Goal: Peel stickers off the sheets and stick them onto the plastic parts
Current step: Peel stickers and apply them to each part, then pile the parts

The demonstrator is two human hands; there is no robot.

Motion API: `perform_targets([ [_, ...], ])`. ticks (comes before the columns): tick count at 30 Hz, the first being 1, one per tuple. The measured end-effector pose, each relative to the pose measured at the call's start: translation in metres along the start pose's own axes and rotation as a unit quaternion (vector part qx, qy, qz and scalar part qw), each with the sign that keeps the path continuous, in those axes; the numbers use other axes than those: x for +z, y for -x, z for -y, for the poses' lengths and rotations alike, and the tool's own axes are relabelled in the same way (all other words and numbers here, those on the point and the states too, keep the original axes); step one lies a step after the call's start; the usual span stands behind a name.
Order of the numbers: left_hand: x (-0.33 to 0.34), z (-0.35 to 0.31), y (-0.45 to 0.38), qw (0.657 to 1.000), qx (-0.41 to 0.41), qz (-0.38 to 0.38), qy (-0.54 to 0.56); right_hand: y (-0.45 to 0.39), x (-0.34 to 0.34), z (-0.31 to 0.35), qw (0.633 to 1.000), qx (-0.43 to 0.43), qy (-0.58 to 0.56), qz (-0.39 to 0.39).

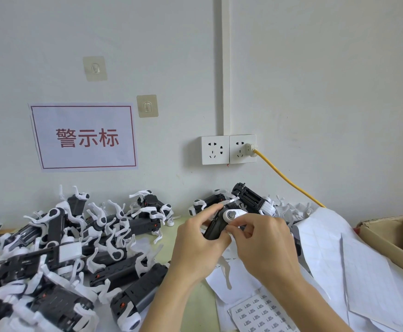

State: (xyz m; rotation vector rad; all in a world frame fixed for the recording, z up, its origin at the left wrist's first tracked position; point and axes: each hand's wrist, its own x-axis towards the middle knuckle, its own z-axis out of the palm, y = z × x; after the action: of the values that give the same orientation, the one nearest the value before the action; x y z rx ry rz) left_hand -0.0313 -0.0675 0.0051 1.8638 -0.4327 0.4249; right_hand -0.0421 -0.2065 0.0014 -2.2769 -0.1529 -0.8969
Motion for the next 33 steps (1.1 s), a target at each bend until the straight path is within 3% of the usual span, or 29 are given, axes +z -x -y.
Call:
perform_targets([
  [9, -0.001, 0.001, -0.001, 0.999, -0.027, -0.008, 0.031, -0.004, -0.006, -0.006, 0.999, 0.029, 0.017, -0.028],
  [16, -0.005, 0.003, -0.002, 0.989, -0.099, -0.054, 0.096, 0.003, -0.016, -0.003, 0.989, -0.094, -0.080, 0.077],
  [20, -0.007, 0.000, -0.001, 0.986, -0.106, -0.043, 0.122, 0.004, -0.015, 0.000, 0.982, -0.130, -0.041, 0.132],
  [27, -0.006, -0.002, -0.001, 0.986, -0.107, -0.027, 0.129, 0.003, -0.017, 0.002, 0.987, -0.129, 0.050, 0.080],
  [33, -0.008, -0.001, -0.004, 0.973, -0.145, -0.057, 0.168, 0.002, -0.014, -0.003, 0.997, -0.060, -0.020, 0.032],
])
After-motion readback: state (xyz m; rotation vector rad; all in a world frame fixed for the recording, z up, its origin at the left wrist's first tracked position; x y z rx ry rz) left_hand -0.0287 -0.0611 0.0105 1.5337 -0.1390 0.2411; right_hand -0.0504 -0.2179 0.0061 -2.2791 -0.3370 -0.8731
